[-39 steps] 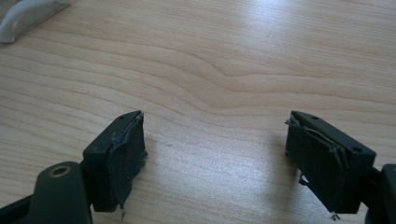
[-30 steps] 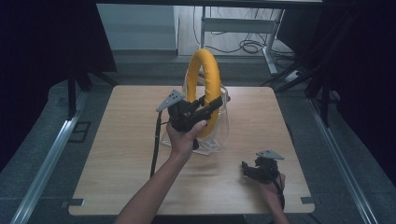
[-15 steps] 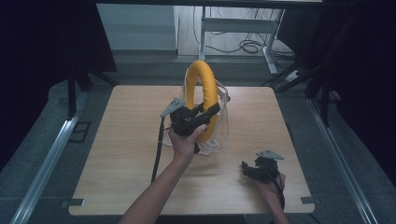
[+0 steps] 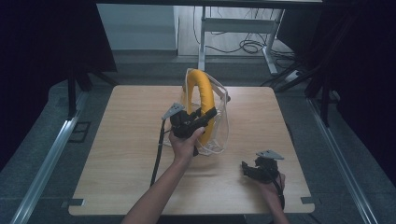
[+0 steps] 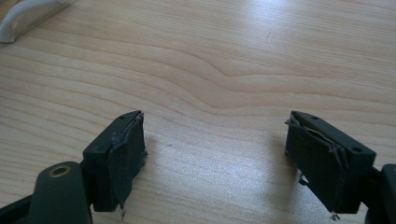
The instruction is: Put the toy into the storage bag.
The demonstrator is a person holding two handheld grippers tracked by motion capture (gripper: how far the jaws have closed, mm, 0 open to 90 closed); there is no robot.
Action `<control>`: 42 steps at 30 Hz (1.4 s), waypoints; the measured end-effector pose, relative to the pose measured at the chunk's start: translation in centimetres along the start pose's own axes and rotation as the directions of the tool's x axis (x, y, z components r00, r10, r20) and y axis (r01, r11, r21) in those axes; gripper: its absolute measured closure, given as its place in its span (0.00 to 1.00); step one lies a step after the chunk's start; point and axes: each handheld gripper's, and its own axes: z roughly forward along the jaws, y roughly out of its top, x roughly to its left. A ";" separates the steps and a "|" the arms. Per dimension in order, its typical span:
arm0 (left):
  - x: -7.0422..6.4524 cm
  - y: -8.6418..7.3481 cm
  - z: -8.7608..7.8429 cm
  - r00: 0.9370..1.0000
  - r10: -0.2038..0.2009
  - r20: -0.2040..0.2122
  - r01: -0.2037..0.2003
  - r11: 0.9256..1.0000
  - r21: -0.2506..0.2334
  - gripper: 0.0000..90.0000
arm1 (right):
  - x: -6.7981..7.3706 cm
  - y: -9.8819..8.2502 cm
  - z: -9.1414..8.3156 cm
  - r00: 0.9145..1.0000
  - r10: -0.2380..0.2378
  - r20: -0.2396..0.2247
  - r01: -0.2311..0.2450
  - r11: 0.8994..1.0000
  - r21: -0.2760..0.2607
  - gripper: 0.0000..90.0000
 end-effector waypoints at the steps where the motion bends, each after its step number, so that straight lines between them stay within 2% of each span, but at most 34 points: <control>1: 0.0 0.0 0.0 1.000 0.001 -0.002 -0.001 1.000 0.001 0.56 | 0.0 0.0 0.0 1.000 -0.001 0.001 0.001 1.000 0.000 0.23; 4: -0.1 0.0 0.0 1.000 0.018 -0.014 -0.018 1.000 0.002 0.55 | 0.0 0.0 0.0 1.000 -0.001 0.000 0.001 1.000 0.000 0.23; 9: 0.0 0.2 -0.2 1.000 0.019 -0.014 -0.019 1.000 0.006 0.53 | 0.0 0.0 0.0 1.000 -0.002 0.001 0.002 1.000 0.000 0.23; 13: 0.1 0.7 -1.1 1.000 0.021 0.004 -0.021 1.000 -0.012 0.45 | 0.0 0.0 0.0 1.000 0.000 0.001 0.000 1.000 0.000 0.23; 15: 0.2 1.0 -1.7 1.000 0.031 0.001 -0.031 0.999 -0.014 0.42 | 0.0 0.0 0.0 1.000 0.000 0.000 0.000 1.000 0.000 0.23; 24: 1.2 1.4 -4.1 0.999 0.039 0.005 -0.039 0.999 -0.006 0.40 | 0.0 0.0 0.0 1.000 -0.001 0.000 0.001 1.000 -0.001 0.23; 30: 1.8 1.2 -5.8 0.998 0.058 0.007 -0.058 0.998 0.016 0.38 | 0.0 0.0 0.0 1.000 0.003 0.000 -0.003 1.000 0.000 0.23; 34: 2.3 1.0 -7.1 0.996 0.089 -0.002 -0.089 0.995 0.034 0.38 | 0.0 0.0 0.0 1.000 0.003 0.000 -0.003 1.000 0.000 0.23; 38: 3.0 0.7 -8.4 0.996 0.089 0.010 -0.090 0.994 0.064 0.38 | 0.0 0.0 0.0 1.000 0.002 0.000 -0.002 1.000 -0.001 0.23; 42: 3.3 0.3 -9.6 0.992 0.128 -0.012 -0.126 0.987 0.097 0.36 | 0.0 0.0 0.0 1.000 0.002 0.000 -0.002 1.000 -0.001 0.23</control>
